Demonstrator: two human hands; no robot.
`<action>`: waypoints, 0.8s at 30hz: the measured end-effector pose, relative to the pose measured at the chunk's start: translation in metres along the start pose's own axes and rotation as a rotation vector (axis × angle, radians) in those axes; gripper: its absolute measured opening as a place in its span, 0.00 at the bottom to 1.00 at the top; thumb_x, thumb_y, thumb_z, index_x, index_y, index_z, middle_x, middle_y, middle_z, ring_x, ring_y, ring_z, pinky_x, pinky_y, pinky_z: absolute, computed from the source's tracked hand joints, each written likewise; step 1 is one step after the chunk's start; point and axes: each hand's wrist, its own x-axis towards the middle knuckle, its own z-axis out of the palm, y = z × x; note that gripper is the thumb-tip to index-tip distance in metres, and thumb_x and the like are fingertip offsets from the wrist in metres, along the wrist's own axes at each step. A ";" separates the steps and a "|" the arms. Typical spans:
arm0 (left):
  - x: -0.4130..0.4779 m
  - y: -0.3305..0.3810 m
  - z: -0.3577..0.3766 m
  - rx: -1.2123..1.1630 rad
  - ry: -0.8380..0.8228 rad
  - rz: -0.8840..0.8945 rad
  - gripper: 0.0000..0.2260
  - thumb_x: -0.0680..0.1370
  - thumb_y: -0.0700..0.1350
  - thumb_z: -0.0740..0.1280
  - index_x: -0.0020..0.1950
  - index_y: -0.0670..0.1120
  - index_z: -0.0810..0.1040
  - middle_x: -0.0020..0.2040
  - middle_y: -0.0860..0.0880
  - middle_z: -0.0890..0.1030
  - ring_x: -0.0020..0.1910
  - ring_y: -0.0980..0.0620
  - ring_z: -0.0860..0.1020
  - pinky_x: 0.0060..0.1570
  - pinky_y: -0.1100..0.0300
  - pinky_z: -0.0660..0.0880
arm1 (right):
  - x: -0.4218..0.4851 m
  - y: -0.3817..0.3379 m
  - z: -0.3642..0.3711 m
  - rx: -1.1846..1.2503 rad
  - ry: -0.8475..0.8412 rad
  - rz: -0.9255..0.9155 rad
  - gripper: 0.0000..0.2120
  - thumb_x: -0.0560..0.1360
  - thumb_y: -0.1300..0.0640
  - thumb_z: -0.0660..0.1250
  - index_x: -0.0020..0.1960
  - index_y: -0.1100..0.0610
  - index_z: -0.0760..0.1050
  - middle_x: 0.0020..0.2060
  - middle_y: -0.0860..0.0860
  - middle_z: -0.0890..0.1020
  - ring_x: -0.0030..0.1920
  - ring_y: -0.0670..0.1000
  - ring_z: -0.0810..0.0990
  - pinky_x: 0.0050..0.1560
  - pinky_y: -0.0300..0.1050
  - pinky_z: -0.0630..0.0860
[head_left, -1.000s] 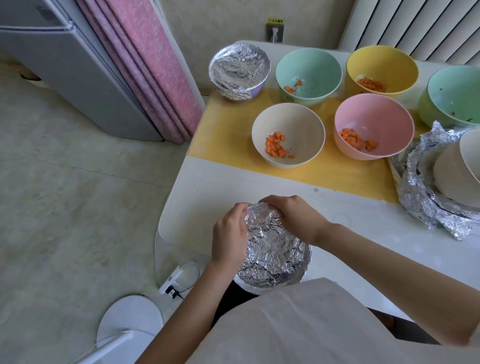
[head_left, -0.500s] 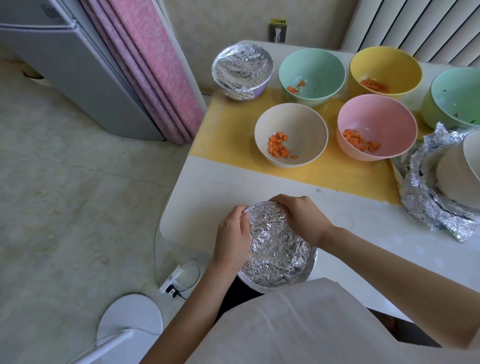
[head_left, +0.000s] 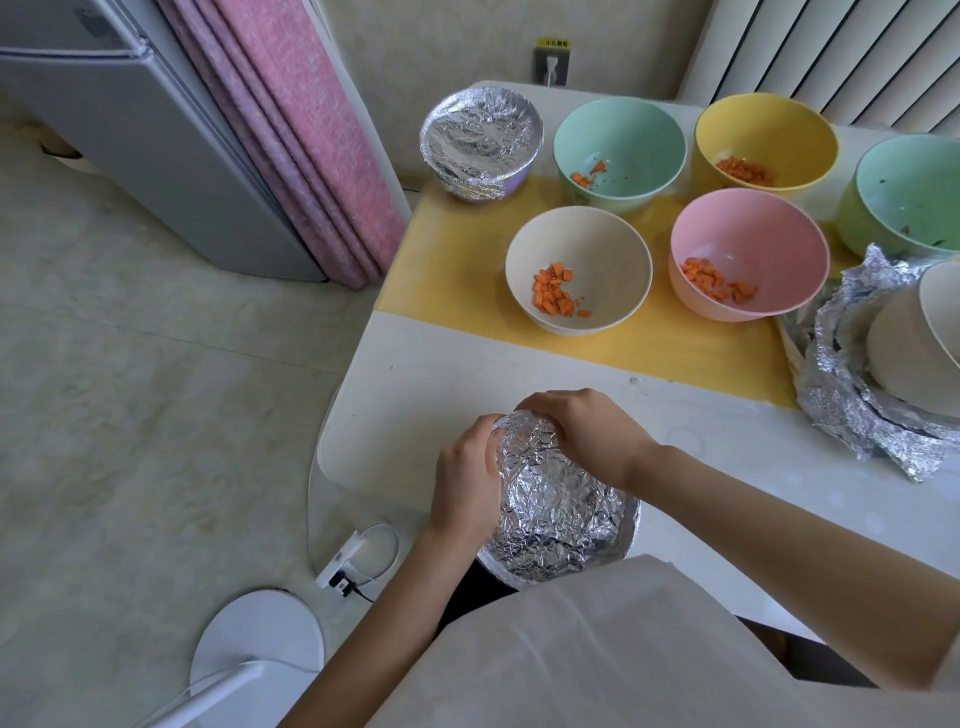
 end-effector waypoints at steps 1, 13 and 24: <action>0.000 0.000 0.000 0.003 0.003 -0.004 0.08 0.78 0.36 0.62 0.54 0.39 0.79 0.39 0.42 0.82 0.34 0.42 0.76 0.34 0.65 0.61 | 0.001 0.000 -0.001 -0.035 -0.019 0.000 0.26 0.70 0.73 0.59 0.62 0.54 0.75 0.55 0.51 0.82 0.52 0.55 0.80 0.50 0.49 0.76; 0.000 0.003 -0.001 -0.041 -0.017 -0.016 0.11 0.79 0.37 0.61 0.59 0.42 0.79 0.44 0.42 0.83 0.40 0.43 0.79 0.39 0.68 0.65 | 0.007 -0.008 0.000 -0.132 -0.118 -0.006 0.25 0.73 0.70 0.57 0.67 0.53 0.70 0.58 0.51 0.79 0.55 0.55 0.79 0.50 0.49 0.75; -0.005 -0.009 0.002 -0.026 -0.037 -0.201 0.14 0.81 0.44 0.56 0.65 0.45 0.73 0.57 0.47 0.79 0.55 0.48 0.77 0.50 0.65 0.67 | 0.004 0.009 0.009 0.088 -0.017 0.128 0.19 0.76 0.69 0.58 0.63 0.55 0.74 0.55 0.52 0.82 0.55 0.54 0.79 0.55 0.46 0.74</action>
